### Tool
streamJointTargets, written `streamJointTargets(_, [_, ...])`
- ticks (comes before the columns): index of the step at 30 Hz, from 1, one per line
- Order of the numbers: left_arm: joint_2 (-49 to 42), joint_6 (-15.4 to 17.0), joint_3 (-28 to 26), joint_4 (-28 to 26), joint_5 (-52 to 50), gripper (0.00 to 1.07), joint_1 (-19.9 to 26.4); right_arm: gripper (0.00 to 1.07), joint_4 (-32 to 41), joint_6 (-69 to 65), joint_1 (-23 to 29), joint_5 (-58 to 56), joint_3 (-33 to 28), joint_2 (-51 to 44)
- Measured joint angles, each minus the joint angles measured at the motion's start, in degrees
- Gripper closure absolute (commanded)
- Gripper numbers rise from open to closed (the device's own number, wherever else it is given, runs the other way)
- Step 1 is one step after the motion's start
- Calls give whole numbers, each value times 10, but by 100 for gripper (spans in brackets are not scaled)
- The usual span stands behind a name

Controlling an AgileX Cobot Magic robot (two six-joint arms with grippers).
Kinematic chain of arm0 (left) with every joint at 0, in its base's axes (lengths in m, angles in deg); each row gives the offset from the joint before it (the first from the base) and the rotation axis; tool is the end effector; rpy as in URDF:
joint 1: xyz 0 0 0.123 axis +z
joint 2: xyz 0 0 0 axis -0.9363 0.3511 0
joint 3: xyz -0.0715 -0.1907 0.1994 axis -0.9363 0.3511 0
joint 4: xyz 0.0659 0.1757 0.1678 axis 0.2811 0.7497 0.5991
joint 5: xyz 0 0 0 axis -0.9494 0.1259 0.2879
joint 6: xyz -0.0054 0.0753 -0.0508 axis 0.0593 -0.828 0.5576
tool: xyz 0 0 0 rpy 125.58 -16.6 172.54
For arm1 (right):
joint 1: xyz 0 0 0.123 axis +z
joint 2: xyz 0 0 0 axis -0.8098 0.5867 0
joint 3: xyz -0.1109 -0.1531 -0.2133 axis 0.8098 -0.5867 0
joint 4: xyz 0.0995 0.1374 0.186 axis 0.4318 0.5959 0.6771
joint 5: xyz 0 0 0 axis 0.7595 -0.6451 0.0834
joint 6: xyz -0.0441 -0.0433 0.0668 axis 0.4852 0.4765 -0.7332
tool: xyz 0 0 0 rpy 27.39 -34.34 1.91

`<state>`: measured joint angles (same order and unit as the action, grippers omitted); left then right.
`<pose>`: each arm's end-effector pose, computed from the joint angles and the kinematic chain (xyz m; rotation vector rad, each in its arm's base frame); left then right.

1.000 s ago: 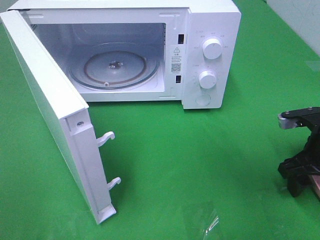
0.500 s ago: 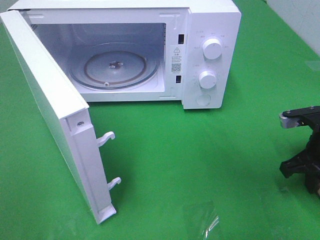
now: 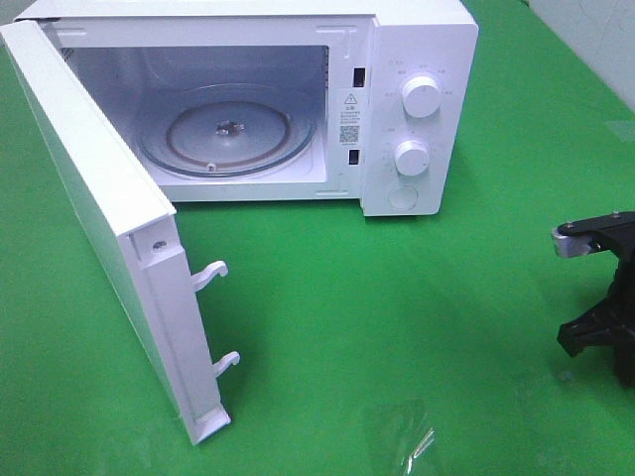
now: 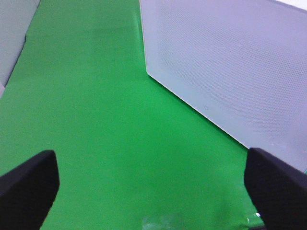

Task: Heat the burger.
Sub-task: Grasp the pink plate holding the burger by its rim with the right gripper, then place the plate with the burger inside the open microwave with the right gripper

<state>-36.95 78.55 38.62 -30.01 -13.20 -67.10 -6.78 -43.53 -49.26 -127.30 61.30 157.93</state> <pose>-0.0084 -0.0128 0.2830 0.1672 2.0081 -0.0346 0.2591 0.0090 0.1116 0.3517 -3.0973 0.2185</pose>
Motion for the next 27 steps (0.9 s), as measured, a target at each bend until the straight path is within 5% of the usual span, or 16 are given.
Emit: streamJointTargets(27, [0, 0, 0, 0, 0, 9, 0, 107, -137, -110, 139, -89, -1, -108])
